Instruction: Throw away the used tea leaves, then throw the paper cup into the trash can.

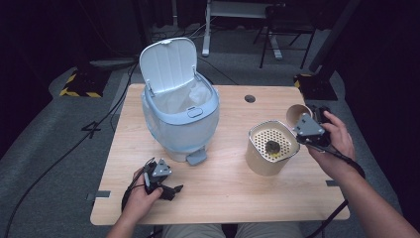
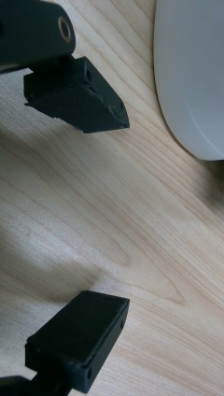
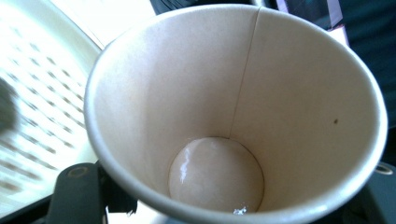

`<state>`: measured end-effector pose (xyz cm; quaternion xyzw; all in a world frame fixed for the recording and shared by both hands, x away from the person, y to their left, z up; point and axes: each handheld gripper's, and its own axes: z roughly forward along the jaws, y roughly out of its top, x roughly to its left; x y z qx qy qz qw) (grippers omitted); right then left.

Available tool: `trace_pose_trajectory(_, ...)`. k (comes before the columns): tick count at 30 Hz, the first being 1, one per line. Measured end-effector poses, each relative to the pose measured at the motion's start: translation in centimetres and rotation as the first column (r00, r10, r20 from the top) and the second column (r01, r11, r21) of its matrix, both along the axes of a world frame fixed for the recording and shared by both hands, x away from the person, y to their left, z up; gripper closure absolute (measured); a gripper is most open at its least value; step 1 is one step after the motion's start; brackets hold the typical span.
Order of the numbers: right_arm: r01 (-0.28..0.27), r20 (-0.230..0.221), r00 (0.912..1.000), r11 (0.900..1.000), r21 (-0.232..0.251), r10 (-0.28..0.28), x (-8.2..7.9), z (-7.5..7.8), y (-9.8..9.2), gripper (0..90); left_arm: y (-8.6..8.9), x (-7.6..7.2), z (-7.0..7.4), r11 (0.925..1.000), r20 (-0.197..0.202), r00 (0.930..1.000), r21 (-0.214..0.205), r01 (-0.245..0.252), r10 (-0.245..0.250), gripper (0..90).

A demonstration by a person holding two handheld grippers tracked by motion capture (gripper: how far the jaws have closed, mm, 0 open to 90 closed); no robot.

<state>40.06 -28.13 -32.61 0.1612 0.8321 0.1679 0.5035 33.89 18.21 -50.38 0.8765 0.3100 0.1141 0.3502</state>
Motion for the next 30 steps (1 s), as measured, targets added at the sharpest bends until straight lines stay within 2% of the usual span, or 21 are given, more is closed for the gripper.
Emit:
trace_pose_trajectory(1,0.015,-0.081,0.9967,0.9868,0.161,-0.002,0.2,0.2,-0.7,29.0,0.0,0.0,0.0,1.0000,-0.002,1.0000,-0.001,0.004,-0.004,13.4)
trace_pose_trajectory(2,0.015,-0.081,0.9967,0.9868,0.161,-0.002,0.2,0.2,-0.7,29.0,0.0,0.0,0.0,1.0000,-0.002,1.0000,-0.001,0.004,-0.004,13.3)
trace_pose_trajectory(3,0.023,-0.124,0.9922,0.9706,0.240,0.008,0.4,0.3,-1.0,29.0,0.0,0.1,0.0,1.0000,-0.002,1.0000,0.000,0.005,-0.005,13.3)
trace_pose_trajectory(4,0.035,-0.163,0.9864,0.9502,0.310,0.017,0.4,0.3,-1.2,29.0,0.0,0.1,0.0,1.0000,-0.002,1.0000,-0.001,0.007,-0.007,13.3)
trace_pose_trajectory(5,0.047,-0.203,0.9786,0.9237,0.380,0.033,0.5,0.3,-1.5,28.9,0.0,0.1,0.0,1.0000,-0.002,1.0000,-0.001,0.009,-0.009,13.1)
trace_pose_trajectory(6,0.058,-0.230,0.9722,0.9031,0.425,0.046,0.6,0.3,-1.7,29.0,0.0,0.1,0.0,0.9999,-0.003,0.9999,-0.002,0.011,-0.011,13.0)
trace_pose_trajectory(7,0.063,-0.252,0.9658,0.8882,0.455,0.061,0.6,0.3,-1.8,28.9,0.1,0.2,0.0,0.9999,-0.003,0.9999,-0.002,0.014,-0.014,13.0)
trace_pose_trajectory(8,0.081,-0.300,0.9491,0.8448,0.529,0.097,0.7,0.3,-2.1,28.9,0.1,0.2,0.0,0.9998,-0.004,0.9998,-0.001,0.020,-0.020,12.8)
trace_pose_trajectory(9,0.084,-0.317,0.9409,0.8239,0.561,0.120,0.7,0.3,-2.2,28.9,0.0,0.3,0.0,0.9998,-0.005,0.9998,-0.001,0.020,-0.020,12.7)
trace_pose_trajectory(10,0.084,-0.317,0.9409,0.8239,0.561,0.120,0.7,0.3,-2.2,28.9,0.0,0.3,0.0,0.9998,-0.003,0.9998,-0.001,0.019,-0.019,12.7)
trace_pose_trajectory(11,0.090,-0.344,0.9251,0.7853,0.613,0.162,0.8,0.3,-2.4,28.9,0.0,0.3,0.0,0.9998,-0.002,0.9998,-0.002,0.018,-0.018,12.6)
trace_pose_trajectory(12,0.090,-0.344,0.9251,0.7853,0.613,0.162,0.8,0.3,-2.4,28.9,0.0,0.3,0.0,0.9998,-0.002,0.9998,-0.002,0.018,-0.018,12.6)
trace_pose_trajectory(15,0.091,-0.364,0.9114,0.7691,0.633,0.192,0.8,0.3,-2.5,28.9,0.0,0.3,0.0,0.9998,-0.001,0.9998,-0.001,0.018,-0.018,12.6)
trace_pose_trajectory(18,0.096,-0.375,0.9047,0.7604,0.642,0.202,0.9,0.6,-2.6,28.9,0.0,0.3,0.0,0.9999,0.000,0.9999,0.000,0.015,-0.015,12.7)
trace_pose_trajectory(21,0.108,-0.385,0.8990,0.7470,0.656,0.208,1.0,0.8,-2.5,28.9,0.0,0.1,0.0,1.0000,0.001,1.0000,0.003,0.005,-0.005,13.1)
trace_pose_trajectory(22,0.113,-0.394,0.8930,0.7384,0.665,0.218,1.0,1.0,-2.4,28.9,0.0,0.1,0.0,1.0000,0.001,1.0000,0.001,0.001,-0.001,13.5)
trace_pose_trajectory(23,0.114,-0.396,0.8914,0.7356,0.668,0.221,1.1,1.0,-2.3,28.9,0.0,0.0,0.0,1.0000,0.003,1.0000,0.002,0.000,0.000,13.6)
trace_pose_trajectory(30,0.086,-0.391,0.8854,0.7370,0.670,0.252,1.3,1.9,-1.3,28.9,0.1,-0.2,0.0,1.0000,0.004,1.0000,0.002,-0.009,0.009,13.6)
